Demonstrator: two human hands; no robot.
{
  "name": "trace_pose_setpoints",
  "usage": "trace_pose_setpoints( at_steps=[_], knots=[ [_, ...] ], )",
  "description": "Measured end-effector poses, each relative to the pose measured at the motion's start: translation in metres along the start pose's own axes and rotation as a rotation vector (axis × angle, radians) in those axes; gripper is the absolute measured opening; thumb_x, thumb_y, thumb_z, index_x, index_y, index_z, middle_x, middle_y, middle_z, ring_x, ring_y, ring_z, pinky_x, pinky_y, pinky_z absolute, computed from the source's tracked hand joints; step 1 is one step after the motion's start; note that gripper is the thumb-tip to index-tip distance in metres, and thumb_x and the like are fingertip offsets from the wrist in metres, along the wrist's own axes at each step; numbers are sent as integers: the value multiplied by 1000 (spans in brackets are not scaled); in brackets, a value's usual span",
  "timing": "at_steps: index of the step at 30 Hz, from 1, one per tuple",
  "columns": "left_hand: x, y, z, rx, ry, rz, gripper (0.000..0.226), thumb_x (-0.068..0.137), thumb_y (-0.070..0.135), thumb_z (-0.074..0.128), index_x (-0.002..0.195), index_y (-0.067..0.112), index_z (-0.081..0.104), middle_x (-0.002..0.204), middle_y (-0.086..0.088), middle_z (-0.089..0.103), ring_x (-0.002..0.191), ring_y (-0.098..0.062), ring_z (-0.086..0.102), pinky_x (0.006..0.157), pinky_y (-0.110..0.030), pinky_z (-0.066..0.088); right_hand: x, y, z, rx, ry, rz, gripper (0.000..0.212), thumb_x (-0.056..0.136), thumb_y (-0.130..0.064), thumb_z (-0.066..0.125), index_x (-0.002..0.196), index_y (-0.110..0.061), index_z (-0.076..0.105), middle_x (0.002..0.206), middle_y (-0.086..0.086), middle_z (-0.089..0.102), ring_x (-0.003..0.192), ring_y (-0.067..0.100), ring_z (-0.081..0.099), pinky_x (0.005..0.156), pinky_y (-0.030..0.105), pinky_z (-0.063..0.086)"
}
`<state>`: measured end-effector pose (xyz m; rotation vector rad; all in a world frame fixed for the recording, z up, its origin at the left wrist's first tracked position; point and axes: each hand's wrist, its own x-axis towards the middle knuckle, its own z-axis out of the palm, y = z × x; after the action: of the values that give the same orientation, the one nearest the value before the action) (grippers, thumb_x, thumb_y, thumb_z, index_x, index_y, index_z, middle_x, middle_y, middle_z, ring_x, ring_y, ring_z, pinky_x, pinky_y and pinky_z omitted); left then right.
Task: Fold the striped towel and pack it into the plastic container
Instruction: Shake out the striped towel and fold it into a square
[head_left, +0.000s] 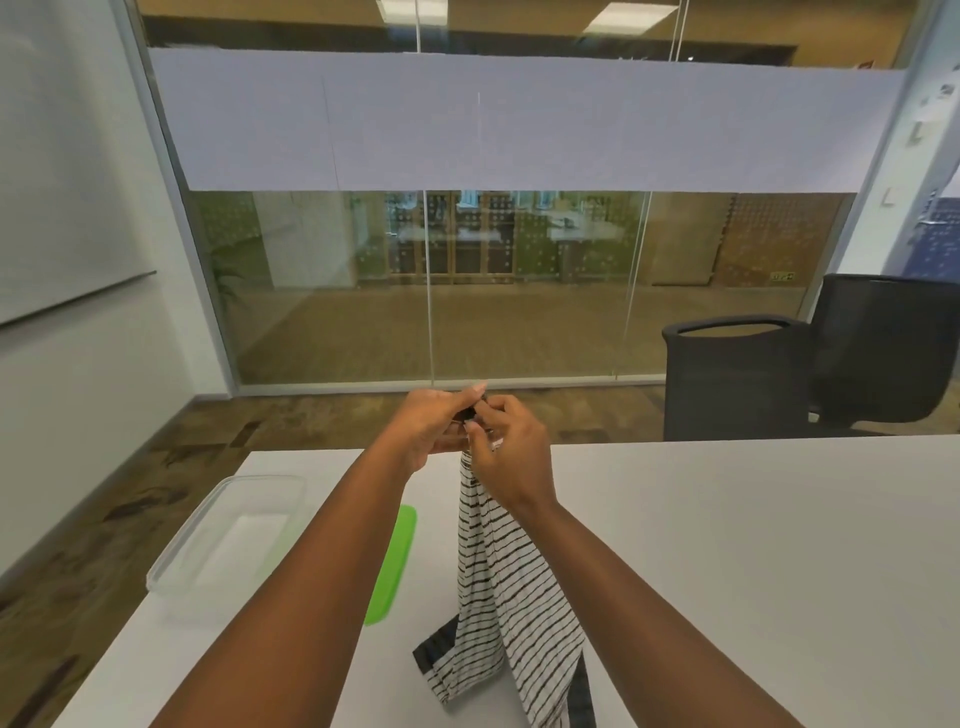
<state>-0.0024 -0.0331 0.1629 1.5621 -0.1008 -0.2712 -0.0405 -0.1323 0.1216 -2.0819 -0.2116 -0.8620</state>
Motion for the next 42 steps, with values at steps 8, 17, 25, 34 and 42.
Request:
trace_pose_setpoints(
  at_steps=[8,17,25,34,42],
  knots=[
    [-6,16,-4,120,-57,232,31,96,23,46,69,18,60,57,6,63,46,0,57,47,-12,48,30,12,-31,164,-115,39,35,82,-7,66,117,-9,62,116,5,64,100,3,56,92,8,43],
    [-11,38,-15,-21,65,425,31,97,29,43,69,22,55,64,8,60,56,-4,57,56,-15,53,38,37,-45,-8,-222,62,14,74,-22,74,82,-18,63,79,-11,62,74,-2,55,71,18,45],
    [-6,54,-45,-55,250,540,30,97,32,43,70,25,54,67,5,60,56,-6,57,53,-18,51,45,38,-73,-10,-619,134,13,72,-33,76,70,-28,64,75,-5,64,66,5,56,59,19,42],
    [-6,66,-66,33,227,573,33,98,30,42,68,26,54,51,13,61,45,5,57,45,-10,50,65,32,-99,-45,-575,149,21,94,-30,46,86,-13,58,93,-1,58,90,14,54,77,24,41],
    [-2,75,-75,208,273,595,32,97,29,43,68,25,56,70,5,58,63,-8,53,66,-23,46,92,19,-120,25,-210,34,22,92,-24,51,91,-13,70,75,-8,65,61,-8,59,55,11,48]
  ],
)
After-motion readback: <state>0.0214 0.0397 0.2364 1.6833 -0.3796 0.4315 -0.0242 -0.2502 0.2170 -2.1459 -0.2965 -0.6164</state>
